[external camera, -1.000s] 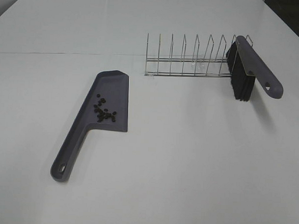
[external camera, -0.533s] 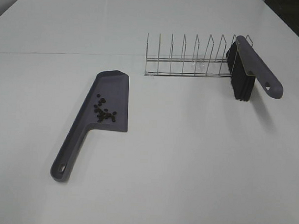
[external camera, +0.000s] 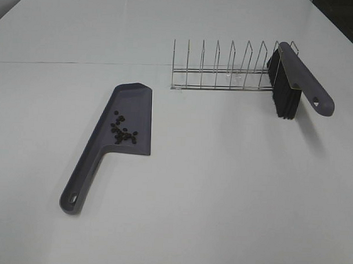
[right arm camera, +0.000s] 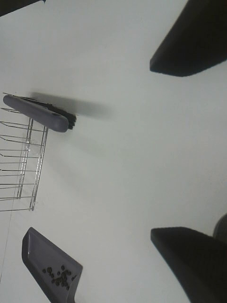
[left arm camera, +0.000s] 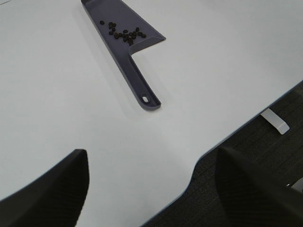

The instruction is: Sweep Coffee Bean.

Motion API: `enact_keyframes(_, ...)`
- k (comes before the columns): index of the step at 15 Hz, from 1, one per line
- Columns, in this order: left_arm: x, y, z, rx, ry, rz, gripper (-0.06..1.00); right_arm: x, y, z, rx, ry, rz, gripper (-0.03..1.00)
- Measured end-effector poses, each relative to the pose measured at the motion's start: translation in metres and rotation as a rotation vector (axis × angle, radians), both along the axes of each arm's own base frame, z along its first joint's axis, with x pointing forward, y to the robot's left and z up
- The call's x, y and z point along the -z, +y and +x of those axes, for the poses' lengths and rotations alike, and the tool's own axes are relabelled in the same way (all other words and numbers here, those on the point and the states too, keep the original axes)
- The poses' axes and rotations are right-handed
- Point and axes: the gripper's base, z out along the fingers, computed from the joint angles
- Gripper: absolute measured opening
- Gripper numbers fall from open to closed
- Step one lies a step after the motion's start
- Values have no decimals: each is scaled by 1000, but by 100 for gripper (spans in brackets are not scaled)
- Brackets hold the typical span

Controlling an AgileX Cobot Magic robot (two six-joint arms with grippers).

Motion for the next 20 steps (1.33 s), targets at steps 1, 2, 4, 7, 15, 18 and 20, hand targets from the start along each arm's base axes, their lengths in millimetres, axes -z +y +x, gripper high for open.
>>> enact_keyframes(1,0,0,0,0,0,0,68,0,0,0,0,0,0,73)
enact_keyframes(2,0,0,0,0,0,0,68,0,0,0,0,0,0,73)
enact_keyframes(4,0,0,0,-12,0,0,68,0,0,0,0,0,0,73)
enact_keyframes(7,0,4,3,-173,-2,1,68,0,0,0,0,0,0,73)
enact_keyframes(15,-2,11,-25,-419,-209,-48,68,0,0,0,0,0,0,73)
enact_keyframes(18,-2,11,-25,-414,-209,-49,68,0,0,0,1,0,0,73)
enact_keyframes(20,-2,11,-25,-414,-209,-49,68,0,0,0,31,0,0,73)
